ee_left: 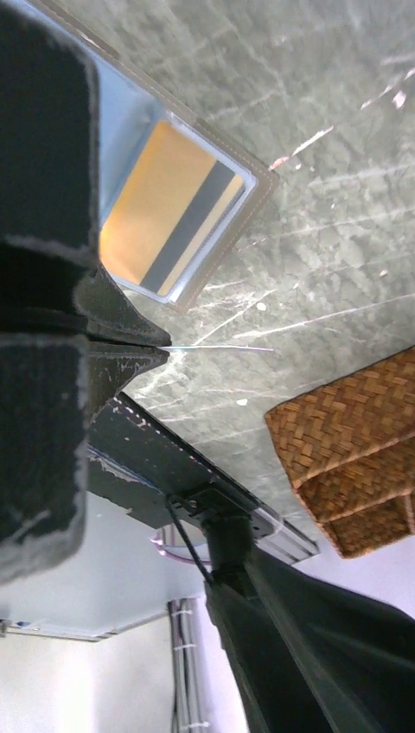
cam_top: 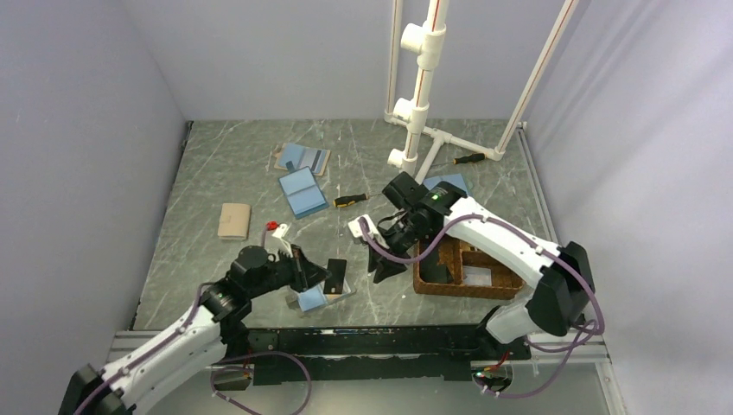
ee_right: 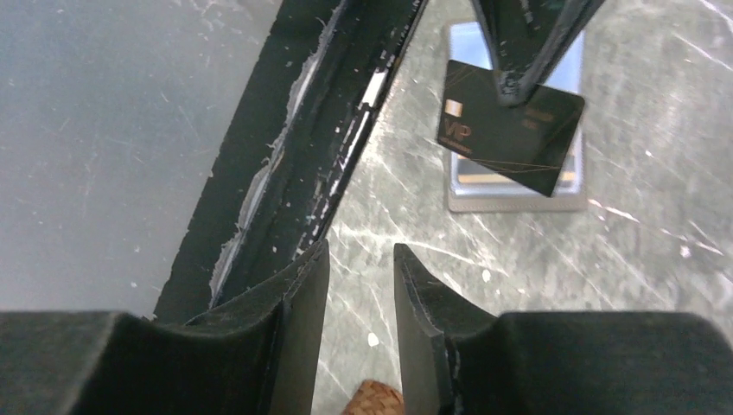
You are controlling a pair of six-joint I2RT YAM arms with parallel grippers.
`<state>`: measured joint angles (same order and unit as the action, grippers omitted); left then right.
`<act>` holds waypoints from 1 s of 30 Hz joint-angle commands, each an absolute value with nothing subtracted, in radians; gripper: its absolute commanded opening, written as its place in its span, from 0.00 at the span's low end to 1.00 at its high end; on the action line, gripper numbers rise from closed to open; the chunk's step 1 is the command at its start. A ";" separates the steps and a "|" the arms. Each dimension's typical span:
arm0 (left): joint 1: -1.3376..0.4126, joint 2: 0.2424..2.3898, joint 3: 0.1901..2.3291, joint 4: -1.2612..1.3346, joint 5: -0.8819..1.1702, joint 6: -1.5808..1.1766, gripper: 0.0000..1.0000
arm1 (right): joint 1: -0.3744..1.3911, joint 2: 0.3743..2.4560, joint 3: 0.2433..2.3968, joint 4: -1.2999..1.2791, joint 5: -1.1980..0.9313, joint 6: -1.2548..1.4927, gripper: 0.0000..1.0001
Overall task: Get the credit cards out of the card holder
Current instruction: Place the credit card in the storage box.
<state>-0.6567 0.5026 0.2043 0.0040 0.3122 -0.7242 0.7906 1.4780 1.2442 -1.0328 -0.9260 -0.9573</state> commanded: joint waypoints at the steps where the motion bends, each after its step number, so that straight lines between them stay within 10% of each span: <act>1: -0.665 0.679 0.206 0.307 0.441 -0.645 0.00 | 0.734 1.399 1.199 -1.010 -0.956 -1.019 0.38; 30: -1.038 1.038 0.349 0.458 0.177 -0.359 0.00 | 0.678 1.385 1.111 -1.051 -1.032 -1.181 0.49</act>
<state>-1.0115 1.0321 0.3035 0.4252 0.2379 -0.4179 0.6811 1.3876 1.1164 -1.0180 -0.9722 -1.0988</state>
